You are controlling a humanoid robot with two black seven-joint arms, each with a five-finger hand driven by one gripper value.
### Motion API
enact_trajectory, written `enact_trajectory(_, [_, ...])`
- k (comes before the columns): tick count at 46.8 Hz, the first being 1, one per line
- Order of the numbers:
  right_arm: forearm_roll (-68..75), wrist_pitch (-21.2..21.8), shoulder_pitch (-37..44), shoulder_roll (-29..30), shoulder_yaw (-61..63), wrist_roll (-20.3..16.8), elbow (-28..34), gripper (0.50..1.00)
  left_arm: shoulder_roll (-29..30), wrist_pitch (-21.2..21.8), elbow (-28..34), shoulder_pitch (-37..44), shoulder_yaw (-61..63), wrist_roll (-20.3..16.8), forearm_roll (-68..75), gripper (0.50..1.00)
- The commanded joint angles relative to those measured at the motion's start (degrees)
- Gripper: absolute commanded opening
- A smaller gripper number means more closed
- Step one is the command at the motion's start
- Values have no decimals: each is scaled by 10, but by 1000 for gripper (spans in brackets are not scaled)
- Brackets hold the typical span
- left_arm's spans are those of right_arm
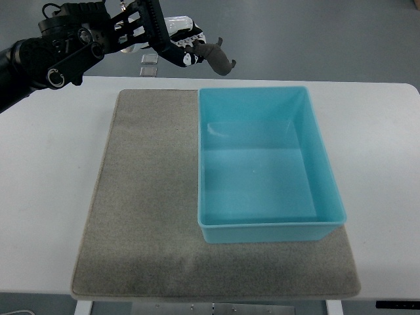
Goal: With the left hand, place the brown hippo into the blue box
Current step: 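Carry the hippo with the left hand over the blue box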
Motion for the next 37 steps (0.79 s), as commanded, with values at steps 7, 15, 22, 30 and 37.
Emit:
enact_trajectory(7, [0, 0, 0, 0, 0, 0, 0, 936, -3, 0, -41, 0, 0, 1, 4, 500])
enact_trajectory(15, [0, 0, 0, 0, 0, 0, 0, 936, -3, -3, -75, 5, 1, 1, 4, 500])
enact_trajectory(22, [-1, 0, 0, 0, 0, 0, 0, 936, -3, -5, -101, 8, 3, 1, 4, 500])
enact_trajectory(30, [0, 0, 0, 0, 0, 0, 0, 936, -4, -11, -122, 9, 5, 1, 5, 500])
enact_trajectory(37, [0, 0, 0, 0, 0, 0, 0, 936, -4, -11, -140, 11, 8, 1, 5, 500])
